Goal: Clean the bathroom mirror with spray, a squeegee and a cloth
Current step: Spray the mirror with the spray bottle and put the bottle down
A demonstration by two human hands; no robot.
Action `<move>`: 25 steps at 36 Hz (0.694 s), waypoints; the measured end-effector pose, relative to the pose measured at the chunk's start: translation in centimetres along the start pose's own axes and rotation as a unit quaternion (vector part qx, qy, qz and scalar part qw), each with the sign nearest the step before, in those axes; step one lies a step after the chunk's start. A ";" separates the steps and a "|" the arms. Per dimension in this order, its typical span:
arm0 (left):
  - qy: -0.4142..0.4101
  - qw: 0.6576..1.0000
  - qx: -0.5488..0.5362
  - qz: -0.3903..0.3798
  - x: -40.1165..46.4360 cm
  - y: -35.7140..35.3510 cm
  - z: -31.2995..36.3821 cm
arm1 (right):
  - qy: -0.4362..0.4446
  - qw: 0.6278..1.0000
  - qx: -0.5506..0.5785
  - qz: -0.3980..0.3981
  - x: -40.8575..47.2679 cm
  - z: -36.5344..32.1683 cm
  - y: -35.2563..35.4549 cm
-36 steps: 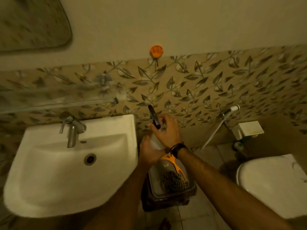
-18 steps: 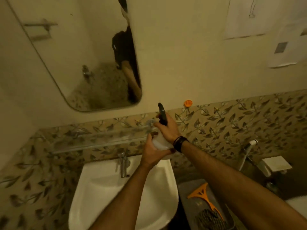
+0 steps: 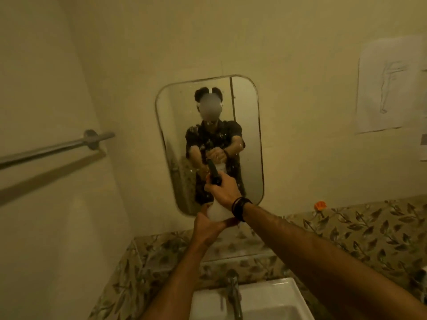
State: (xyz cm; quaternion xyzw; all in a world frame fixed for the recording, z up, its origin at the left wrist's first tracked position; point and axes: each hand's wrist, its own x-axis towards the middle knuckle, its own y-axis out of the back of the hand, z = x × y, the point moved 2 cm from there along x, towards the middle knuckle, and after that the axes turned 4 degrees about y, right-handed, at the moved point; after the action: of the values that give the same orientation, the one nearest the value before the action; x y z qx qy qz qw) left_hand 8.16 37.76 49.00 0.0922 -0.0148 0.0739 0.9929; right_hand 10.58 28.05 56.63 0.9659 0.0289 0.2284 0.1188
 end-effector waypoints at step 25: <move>-0.096 0.993 -0.034 0.051 3.4 6.4 10.7 | 0.021 0.999 -0.046 -0.002 10.0 -10.9 -2.8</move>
State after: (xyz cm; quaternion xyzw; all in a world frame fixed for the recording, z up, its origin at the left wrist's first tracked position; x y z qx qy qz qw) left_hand 10.40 42.50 60.77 0.0642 -0.1172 0.1145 0.9844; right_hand 14.65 34.26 69.79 0.9541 0.0224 0.2500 0.1631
